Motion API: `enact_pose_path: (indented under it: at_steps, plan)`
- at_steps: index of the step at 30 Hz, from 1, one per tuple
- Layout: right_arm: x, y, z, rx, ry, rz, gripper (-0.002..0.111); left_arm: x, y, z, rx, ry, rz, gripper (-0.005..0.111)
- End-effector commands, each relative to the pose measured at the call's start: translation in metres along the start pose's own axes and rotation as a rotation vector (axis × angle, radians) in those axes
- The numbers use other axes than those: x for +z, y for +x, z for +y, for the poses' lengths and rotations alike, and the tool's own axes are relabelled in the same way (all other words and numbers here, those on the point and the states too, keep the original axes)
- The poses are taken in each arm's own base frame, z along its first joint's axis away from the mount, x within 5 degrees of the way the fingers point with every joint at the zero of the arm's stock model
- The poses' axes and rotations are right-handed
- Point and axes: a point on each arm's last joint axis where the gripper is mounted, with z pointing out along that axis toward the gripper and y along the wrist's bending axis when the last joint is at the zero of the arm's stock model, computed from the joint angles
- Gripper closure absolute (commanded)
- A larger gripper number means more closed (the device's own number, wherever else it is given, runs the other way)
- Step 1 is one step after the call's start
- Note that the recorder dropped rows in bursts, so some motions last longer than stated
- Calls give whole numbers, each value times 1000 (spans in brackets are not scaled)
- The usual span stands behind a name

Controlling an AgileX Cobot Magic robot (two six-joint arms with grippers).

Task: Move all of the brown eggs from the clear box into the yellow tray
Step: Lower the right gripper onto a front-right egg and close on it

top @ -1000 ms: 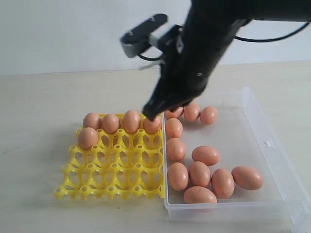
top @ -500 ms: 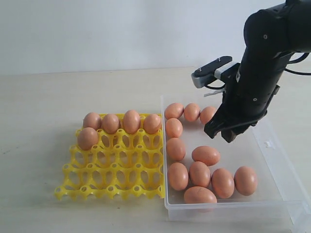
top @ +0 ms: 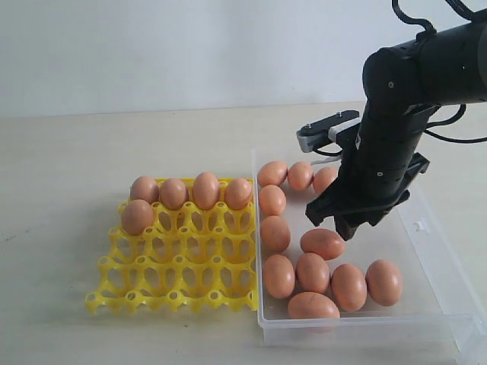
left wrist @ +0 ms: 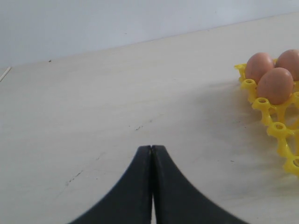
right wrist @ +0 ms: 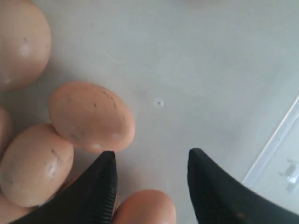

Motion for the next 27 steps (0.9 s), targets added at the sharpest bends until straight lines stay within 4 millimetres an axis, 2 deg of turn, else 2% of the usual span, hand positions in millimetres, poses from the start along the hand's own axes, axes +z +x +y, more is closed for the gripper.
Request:
enact_pose_path:
  at_steps: [1,4,7,9,14,16,21,27]
  plan:
    - [-2,8,-4,69,3,66,61,0,-2,0,-5,-1,-12,107]
    - [-7,14,-4,115,5,63,61,0,-2,0,-5,-1,-12,107]
    - [-9,20,-9,171,-2,-13,61,0,-2,0,-5,-1,-12,107]
    - [-6,31,-13,256,-45,-41,61,0,-2,0,-5,-1,-12,107]
    - [12,50,-4,355,-132,-37,61,0,-2,0,-5,-1,-12,107]
    - [18,55,-3,368,-136,-44,61,0,-2,0,-5,-1,-12,107]
    - [18,56,-4,357,-129,-46,61,0,-2,0,-5,-1,-12,107]
    - [5,61,-5,335,-117,-40,61,0,-2,0,-5,-1,-12,107]
